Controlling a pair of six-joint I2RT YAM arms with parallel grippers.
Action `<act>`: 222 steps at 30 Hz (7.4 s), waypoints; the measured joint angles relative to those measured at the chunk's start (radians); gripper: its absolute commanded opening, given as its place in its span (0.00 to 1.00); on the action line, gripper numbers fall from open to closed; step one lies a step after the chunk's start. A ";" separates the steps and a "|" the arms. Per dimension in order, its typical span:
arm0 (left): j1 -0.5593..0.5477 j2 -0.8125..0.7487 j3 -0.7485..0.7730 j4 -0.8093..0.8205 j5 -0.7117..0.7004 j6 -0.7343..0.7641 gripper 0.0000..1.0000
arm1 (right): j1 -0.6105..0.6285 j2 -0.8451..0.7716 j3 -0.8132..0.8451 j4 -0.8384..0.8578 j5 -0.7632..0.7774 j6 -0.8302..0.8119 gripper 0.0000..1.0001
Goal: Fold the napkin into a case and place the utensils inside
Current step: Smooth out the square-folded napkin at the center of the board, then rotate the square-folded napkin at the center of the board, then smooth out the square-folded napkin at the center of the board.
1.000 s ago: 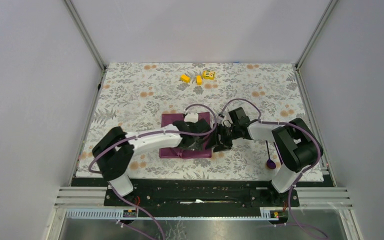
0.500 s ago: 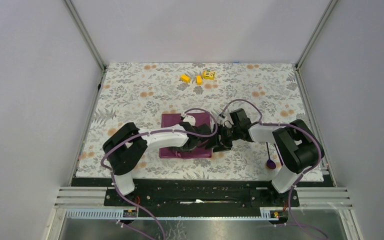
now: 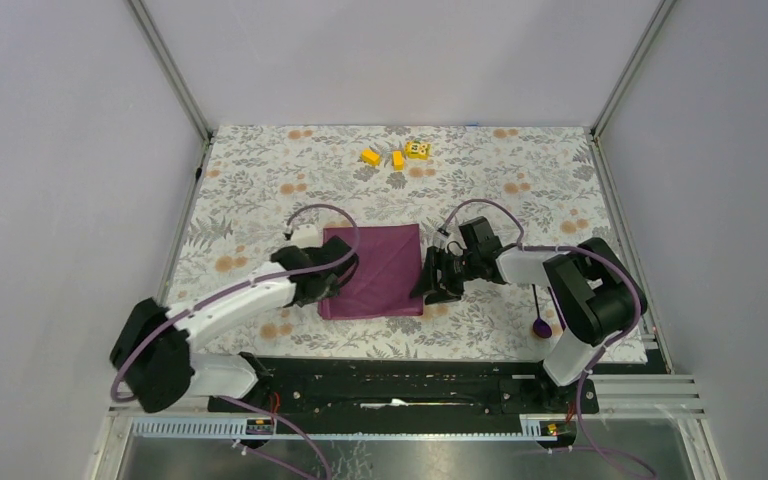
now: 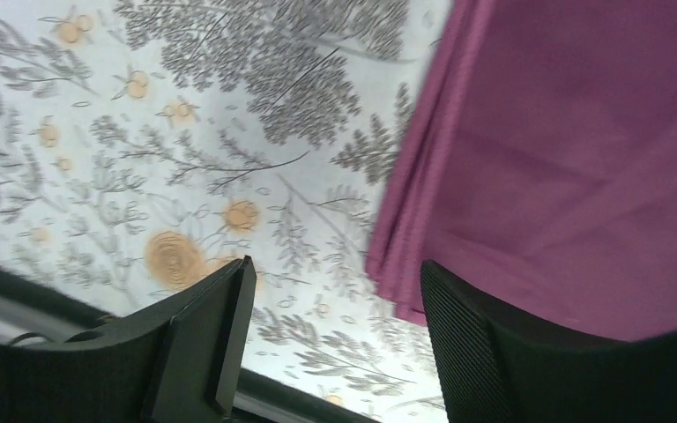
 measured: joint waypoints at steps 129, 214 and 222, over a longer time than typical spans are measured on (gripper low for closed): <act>0.309 0.098 -0.209 0.730 0.945 0.222 0.09 | -0.207 -0.227 -0.029 -0.341 0.214 -0.082 0.60; 0.339 0.042 -0.259 0.686 0.904 0.248 0.25 | -0.123 -0.193 0.039 -0.462 0.249 -0.092 0.48; 0.339 -0.045 -0.246 0.589 0.893 0.257 0.29 | -0.122 -0.264 0.087 -0.517 0.215 -0.123 0.60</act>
